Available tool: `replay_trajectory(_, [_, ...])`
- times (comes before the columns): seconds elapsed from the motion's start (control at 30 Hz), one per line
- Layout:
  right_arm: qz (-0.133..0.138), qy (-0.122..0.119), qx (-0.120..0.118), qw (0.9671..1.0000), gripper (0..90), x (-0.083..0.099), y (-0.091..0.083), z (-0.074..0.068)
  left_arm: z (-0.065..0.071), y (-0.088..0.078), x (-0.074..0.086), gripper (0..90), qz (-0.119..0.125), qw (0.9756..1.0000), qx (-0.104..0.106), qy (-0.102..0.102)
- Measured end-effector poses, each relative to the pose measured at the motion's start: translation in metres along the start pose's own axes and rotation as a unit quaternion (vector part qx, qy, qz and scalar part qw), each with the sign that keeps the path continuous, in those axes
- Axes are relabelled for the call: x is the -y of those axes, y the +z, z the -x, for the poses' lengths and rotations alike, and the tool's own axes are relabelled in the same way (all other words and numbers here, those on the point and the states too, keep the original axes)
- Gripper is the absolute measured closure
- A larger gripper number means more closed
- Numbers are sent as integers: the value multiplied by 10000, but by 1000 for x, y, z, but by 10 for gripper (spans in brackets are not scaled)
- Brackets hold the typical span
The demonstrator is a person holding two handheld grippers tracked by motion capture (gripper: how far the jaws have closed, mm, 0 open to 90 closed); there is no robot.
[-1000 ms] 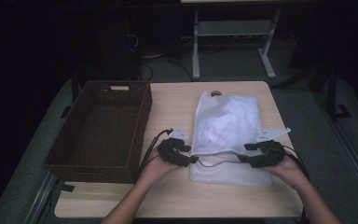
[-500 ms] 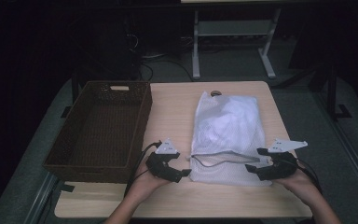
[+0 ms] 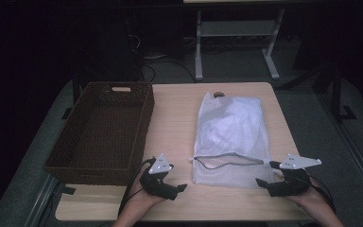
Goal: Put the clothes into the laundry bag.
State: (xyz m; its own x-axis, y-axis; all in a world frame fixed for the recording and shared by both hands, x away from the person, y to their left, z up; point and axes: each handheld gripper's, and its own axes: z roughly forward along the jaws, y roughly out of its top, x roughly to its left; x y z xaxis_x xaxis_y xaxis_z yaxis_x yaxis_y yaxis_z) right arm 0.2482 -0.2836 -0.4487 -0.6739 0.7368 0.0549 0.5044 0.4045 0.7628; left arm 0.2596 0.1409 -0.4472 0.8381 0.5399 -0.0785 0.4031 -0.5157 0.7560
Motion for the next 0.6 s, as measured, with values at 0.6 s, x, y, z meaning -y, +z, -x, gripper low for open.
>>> replay_trajectory(0.6, [-28,-59,98,9999,126,22,-2,7,-4,-1,8,157,-158,9998,-19,115])
